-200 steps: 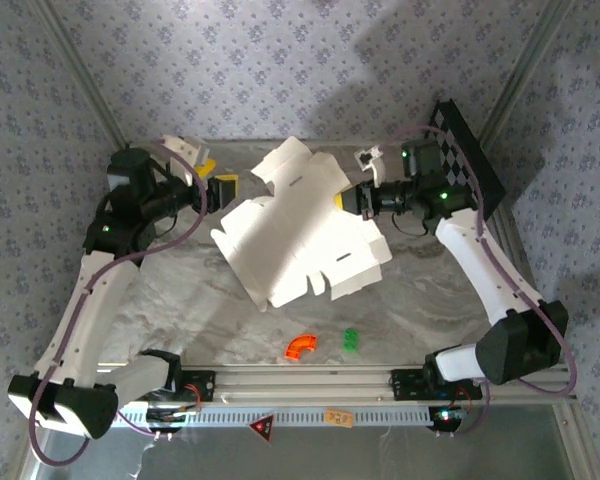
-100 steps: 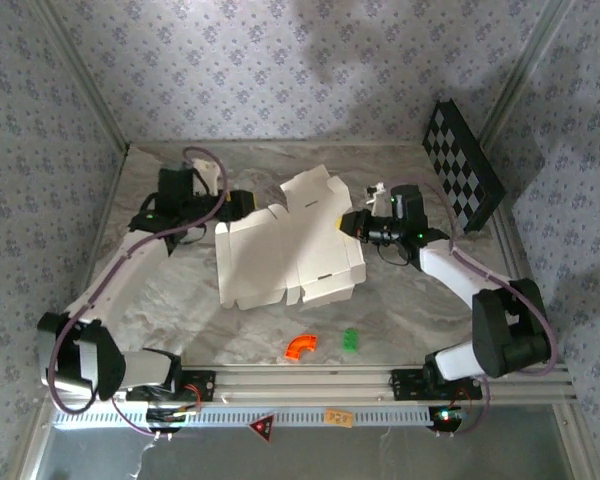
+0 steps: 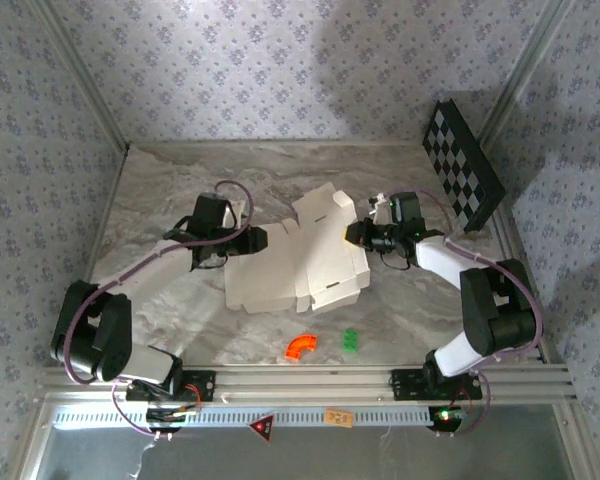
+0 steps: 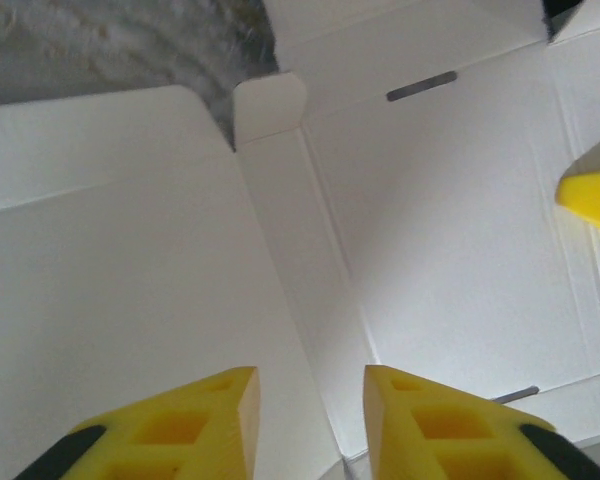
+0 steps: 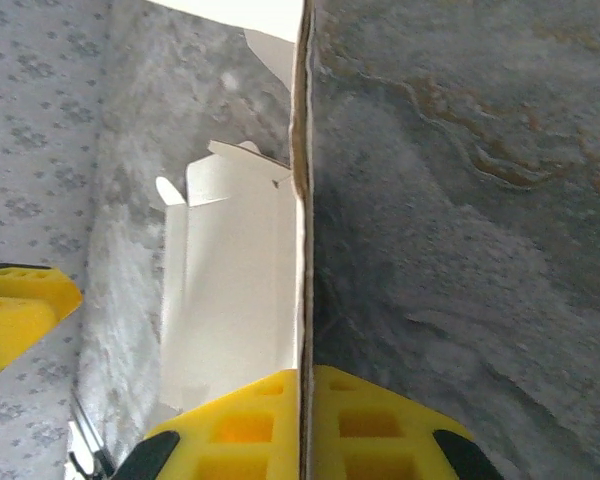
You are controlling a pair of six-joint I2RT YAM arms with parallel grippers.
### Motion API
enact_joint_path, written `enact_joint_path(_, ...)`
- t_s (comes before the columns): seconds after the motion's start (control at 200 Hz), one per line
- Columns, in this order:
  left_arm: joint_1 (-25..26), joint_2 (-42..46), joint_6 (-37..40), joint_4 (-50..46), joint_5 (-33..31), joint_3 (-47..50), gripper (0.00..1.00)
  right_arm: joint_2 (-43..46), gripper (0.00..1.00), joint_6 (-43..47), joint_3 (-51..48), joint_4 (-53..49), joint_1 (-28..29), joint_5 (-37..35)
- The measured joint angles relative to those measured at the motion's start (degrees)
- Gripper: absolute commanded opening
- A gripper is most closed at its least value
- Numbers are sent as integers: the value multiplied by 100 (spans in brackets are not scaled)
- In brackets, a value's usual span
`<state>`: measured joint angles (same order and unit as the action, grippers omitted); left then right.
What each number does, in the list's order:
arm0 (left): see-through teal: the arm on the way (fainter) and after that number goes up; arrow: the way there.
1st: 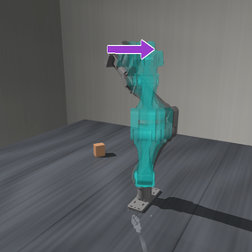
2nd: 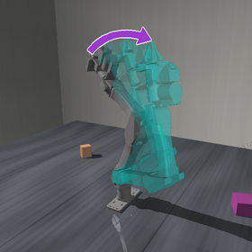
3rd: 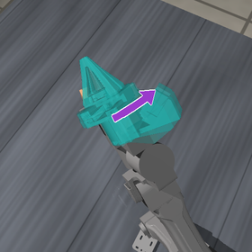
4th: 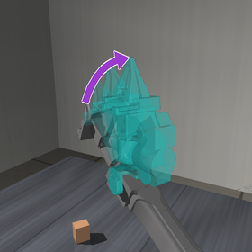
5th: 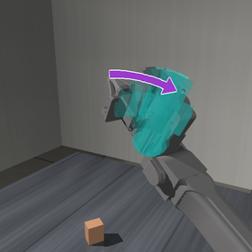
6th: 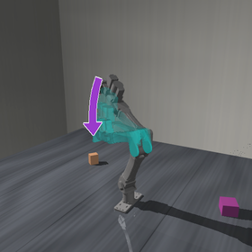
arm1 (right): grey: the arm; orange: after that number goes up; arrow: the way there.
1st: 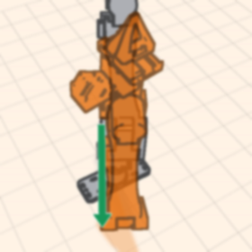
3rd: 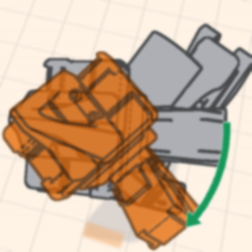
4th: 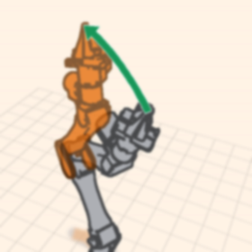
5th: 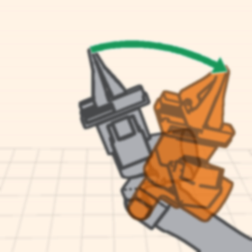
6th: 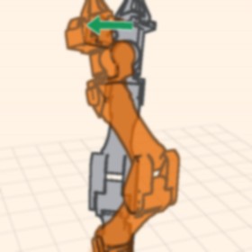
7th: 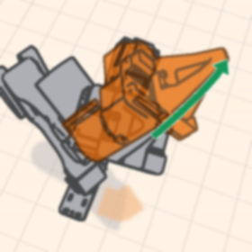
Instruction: Fold the paper box
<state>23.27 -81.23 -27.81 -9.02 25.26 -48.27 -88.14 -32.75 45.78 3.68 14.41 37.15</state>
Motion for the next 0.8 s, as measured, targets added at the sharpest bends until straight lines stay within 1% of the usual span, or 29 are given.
enact_joint_path(0.17,0,-223,-83,138,2,442,26,-7,0,378,31,-426,-85,-129)
enact_joint_path(0.285,20,-448,-79,210,42,514,24,-4,0,682,157,-826,-120,-295)
enact_joint_path(0.395,151,-643,-76,302,46,538,22,2,0,1010,374,-1252,-127,-535)
enact_joint_path(0.56,328,-1078,-81,444,90,538,20,70,0,1534,791,-1965,-50,-1084)
enact_joint_path(0.8,560,-1419,-81,643,136,487,19,76,0,2107,1532,-2872,461,-2118)
